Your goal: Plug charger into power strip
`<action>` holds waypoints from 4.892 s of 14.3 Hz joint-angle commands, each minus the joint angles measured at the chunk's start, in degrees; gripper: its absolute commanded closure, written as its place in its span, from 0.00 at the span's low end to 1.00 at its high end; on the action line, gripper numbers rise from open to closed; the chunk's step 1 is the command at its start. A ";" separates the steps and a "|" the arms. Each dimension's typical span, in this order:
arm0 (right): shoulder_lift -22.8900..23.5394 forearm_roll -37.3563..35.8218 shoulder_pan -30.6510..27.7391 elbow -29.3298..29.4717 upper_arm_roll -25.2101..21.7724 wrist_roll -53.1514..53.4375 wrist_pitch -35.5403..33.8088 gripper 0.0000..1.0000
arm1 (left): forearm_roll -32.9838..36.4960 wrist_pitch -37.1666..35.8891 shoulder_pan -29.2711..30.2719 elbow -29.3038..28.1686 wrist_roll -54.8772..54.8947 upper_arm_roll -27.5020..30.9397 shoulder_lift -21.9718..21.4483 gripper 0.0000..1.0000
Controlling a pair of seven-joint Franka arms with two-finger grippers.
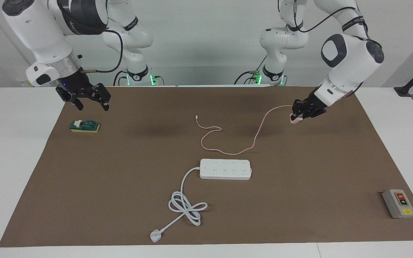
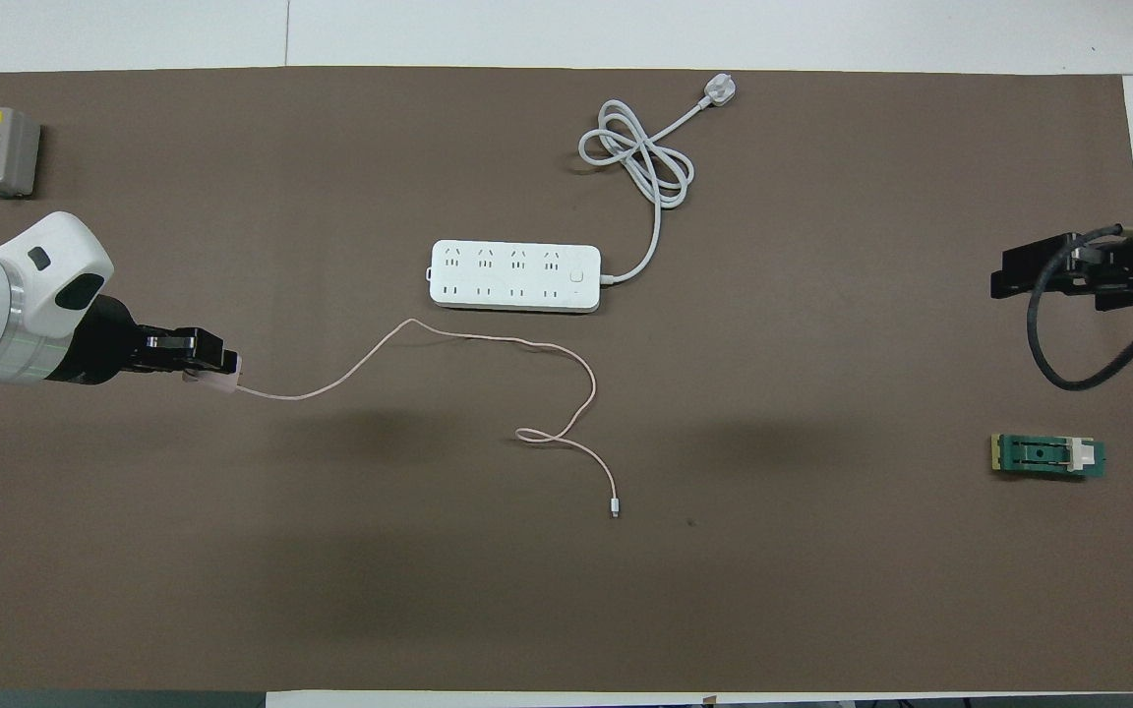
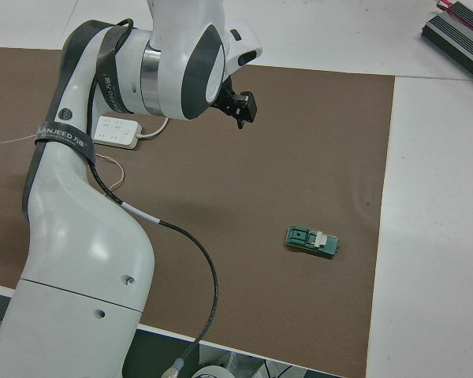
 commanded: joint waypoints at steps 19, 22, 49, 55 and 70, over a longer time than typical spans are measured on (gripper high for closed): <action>-1.41 -6.48 -0.89 3.18 0.96 -5.41 -8.19 0.00 | 17.26 5.30 -2.92 1.87 -40.39 -1.10 0.20 1.00; -1.41 -6.56 -0.80 3.10 1.14 -5.41 -8.10 0.00 | 17.25 5.56 -5.30 2.39 -60.36 -1.18 0.81 1.00; -1.58 -6.39 -0.89 3.18 0.88 -5.50 -8.10 0.00 | 19.28 -2.00 -24.82 35.89 -122.93 0.49 36.15 1.00; -1.58 -6.39 -0.98 3.18 0.88 -5.50 -8.01 0.00 | 19.45 0.62 -25.00 28.86 -121.35 0.40 32.81 1.00; -1.58 -6.30 -0.98 3.18 0.88 -5.50 -8.01 0.00 | 19.45 7.49 -24.21 24.98 -116.95 0.31 32.28 1.00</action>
